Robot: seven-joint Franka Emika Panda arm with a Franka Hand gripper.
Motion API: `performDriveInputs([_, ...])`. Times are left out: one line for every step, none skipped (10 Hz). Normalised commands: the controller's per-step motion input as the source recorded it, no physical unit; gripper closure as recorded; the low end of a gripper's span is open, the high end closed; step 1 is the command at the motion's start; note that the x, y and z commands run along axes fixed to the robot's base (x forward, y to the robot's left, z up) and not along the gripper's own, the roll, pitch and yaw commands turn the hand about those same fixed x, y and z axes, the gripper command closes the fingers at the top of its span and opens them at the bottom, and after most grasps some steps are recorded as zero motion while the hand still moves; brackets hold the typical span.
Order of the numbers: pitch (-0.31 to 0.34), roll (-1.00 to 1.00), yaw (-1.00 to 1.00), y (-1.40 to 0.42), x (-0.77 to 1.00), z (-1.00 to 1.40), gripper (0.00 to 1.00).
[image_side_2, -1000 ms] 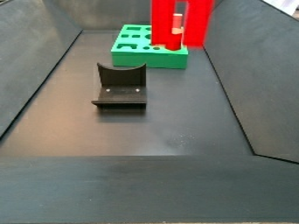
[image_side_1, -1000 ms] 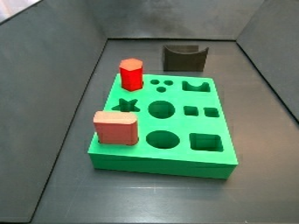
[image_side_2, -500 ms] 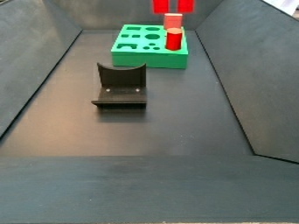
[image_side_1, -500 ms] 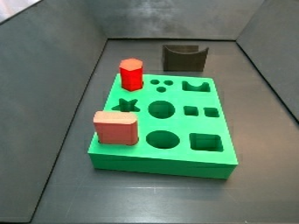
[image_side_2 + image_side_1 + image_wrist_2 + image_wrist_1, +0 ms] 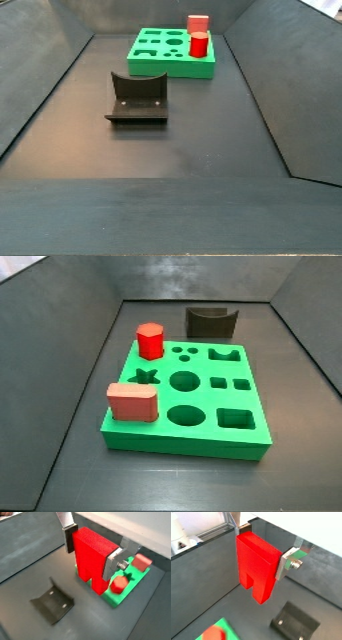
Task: Pick up the double-square object. Move up. Move to above the board. Insert the double-square object.
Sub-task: Move to above the board.
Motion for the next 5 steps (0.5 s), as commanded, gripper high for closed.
performDriveInputs([0.010, 0.00, 0.01, -1.00, -0.03, 0.09, 1.00])
performDriveInputs([0.012, 0.00, 0.01, -1.00, -0.03, 0.09, 1.00])
performDriveInputs([0.020, 0.00, 0.01, -1.00, -0.03, 0.10, 1.00])
performDriveInputs([0.030, 0.00, 0.01, -1.00, -0.02, 0.11, 1.00])
performDriveInputs([0.046, 0.01, 0.00, -1.00, -0.02, 0.11, 1.00])
